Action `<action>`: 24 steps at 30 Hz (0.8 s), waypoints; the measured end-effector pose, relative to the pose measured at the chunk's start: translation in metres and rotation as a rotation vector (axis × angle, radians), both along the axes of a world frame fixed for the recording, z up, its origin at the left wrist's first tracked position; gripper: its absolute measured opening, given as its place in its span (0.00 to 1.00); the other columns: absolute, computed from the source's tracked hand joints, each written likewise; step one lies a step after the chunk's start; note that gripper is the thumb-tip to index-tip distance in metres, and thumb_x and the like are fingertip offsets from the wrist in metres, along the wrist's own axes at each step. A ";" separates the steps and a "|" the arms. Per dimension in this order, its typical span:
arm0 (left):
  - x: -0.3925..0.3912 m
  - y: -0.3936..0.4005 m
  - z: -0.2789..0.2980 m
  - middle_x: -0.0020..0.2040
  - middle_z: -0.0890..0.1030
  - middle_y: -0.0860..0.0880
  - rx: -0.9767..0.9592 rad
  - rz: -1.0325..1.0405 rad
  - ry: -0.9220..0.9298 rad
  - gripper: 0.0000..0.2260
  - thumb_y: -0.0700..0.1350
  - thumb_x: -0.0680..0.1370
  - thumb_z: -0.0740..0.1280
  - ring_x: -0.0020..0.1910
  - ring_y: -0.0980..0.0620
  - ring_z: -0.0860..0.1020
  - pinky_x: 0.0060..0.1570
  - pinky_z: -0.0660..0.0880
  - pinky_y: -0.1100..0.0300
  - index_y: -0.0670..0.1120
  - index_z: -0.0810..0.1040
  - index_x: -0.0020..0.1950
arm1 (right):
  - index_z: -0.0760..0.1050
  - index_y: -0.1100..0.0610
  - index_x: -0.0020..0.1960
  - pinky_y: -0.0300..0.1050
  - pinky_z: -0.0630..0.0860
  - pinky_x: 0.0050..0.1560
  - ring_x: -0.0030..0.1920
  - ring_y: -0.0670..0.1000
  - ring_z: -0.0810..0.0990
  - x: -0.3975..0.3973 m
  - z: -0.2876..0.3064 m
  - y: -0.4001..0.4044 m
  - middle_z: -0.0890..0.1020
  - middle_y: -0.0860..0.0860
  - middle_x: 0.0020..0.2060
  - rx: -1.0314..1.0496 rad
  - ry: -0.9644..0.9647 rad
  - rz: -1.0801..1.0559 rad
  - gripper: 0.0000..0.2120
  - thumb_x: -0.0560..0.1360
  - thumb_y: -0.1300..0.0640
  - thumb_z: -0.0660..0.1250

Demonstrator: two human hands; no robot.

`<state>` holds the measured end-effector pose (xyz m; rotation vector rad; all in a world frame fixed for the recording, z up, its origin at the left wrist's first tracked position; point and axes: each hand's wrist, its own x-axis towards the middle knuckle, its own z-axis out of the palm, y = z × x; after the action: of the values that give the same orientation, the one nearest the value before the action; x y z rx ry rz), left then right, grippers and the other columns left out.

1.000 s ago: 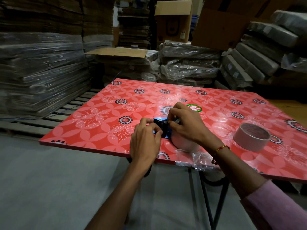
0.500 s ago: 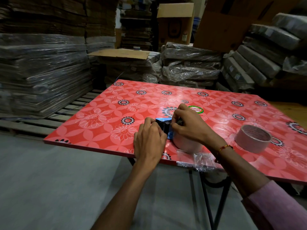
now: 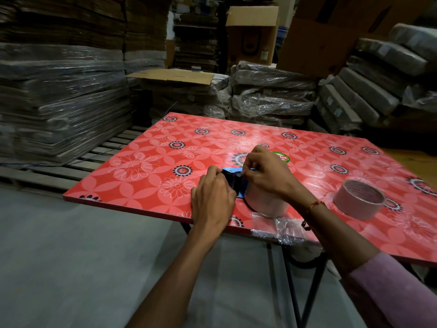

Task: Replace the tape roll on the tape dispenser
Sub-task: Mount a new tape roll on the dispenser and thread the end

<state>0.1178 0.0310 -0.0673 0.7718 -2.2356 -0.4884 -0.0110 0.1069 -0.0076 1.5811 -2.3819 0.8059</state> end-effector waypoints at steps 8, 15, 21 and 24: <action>0.005 -0.001 -0.008 0.56 0.75 0.49 -0.013 0.058 -0.009 0.05 0.42 0.78 0.66 0.55 0.47 0.74 0.46 0.76 0.49 0.42 0.78 0.45 | 0.80 0.59 0.40 0.52 0.73 0.43 0.44 0.56 0.78 0.005 -0.002 -0.007 0.79 0.54 0.43 0.005 -0.033 -0.041 0.03 0.72 0.61 0.69; 0.008 -0.003 -0.003 0.54 0.76 0.52 0.100 0.059 -0.037 0.05 0.47 0.77 0.69 0.55 0.49 0.73 0.47 0.73 0.54 0.47 0.79 0.44 | 0.80 0.58 0.41 0.52 0.74 0.44 0.44 0.56 0.78 0.006 0.001 -0.006 0.79 0.53 0.44 0.027 -0.016 -0.038 0.03 0.73 0.60 0.69; 0.002 -0.002 0.004 0.53 0.76 0.49 0.141 0.111 -0.029 0.06 0.45 0.77 0.67 0.55 0.47 0.73 0.47 0.70 0.54 0.48 0.76 0.40 | 0.79 0.58 0.42 0.49 0.70 0.41 0.45 0.56 0.78 0.007 0.000 -0.005 0.78 0.53 0.45 0.032 0.028 -0.047 0.02 0.72 0.59 0.68; -0.002 0.000 0.003 0.52 0.76 0.49 0.082 0.151 -0.049 0.04 0.46 0.77 0.67 0.54 0.46 0.74 0.52 0.69 0.51 0.48 0.78 0.44 | 0.79 0.58 0.44 0.46 0.63 0.40 0.47 0.58 0.78 0.006 -0.001 -0.008 0.77 0.53 0.46 0.043 0.072 -0.069 0.02 0.72 0.59 0.68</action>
<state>0.1155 0.0312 -0.0645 0.9972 -2.1925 -0.4943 -0.0047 0.0990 -0.0088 1.5078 -2.4040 0.6772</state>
